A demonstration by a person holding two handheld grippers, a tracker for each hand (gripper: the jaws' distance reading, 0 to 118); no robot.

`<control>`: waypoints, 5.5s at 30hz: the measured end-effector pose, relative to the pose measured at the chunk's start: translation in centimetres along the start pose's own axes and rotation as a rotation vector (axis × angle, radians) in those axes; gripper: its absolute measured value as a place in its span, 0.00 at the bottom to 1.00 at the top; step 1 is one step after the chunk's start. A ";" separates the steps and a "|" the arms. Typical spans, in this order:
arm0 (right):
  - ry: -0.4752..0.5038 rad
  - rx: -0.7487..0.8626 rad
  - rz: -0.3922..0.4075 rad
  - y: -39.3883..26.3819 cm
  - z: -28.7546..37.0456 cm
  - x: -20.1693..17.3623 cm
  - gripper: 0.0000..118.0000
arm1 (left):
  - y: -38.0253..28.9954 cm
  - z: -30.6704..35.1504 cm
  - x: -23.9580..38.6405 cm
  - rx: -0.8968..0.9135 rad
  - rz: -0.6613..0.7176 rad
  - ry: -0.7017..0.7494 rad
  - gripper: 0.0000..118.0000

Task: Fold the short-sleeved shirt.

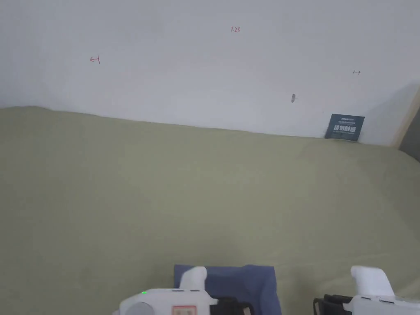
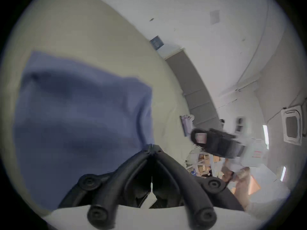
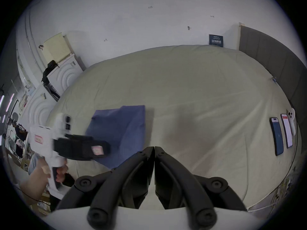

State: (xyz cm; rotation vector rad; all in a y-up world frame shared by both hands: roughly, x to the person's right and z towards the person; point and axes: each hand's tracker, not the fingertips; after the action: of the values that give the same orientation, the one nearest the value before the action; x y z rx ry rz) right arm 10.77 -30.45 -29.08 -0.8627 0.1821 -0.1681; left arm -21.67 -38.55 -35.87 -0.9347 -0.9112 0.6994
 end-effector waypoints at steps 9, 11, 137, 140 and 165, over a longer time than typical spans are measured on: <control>0.176 -0.164 0.065 3.5 -7.3 -6.4 0.05 | 3.8 11.9 -5.8 0.174 0.078 0.094 0.01; 0.166 -0.218 0.066 3.3 -9.7 -6.6 0.05 | 3.6 12.8 -6.7 0.183 0.093 0.087 0.01; -0.294 0.483 0.097 2.4 6.2 -3.4 0.05 | 3.0 9.9 12.8 0.466 -0.527 0.701 0.00; -0.310 0.536 0.107 3.1 6.7 -4.1 0.05 | 3.7 11.0 13.5 0.514 -0.553 0.733 0.00; -0.351 0.656 0.134 3.6 6.3 -5.1 1.00 | 4.0 12.7 14.0 0.675 -0.584 0.846 1.00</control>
State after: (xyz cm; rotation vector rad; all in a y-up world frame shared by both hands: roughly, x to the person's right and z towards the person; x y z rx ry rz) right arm 7.56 -22.34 -27.38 -0.2147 -0.1437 0.0533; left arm -27.04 -20.66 -30.96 -0.2543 -0.1238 0.0409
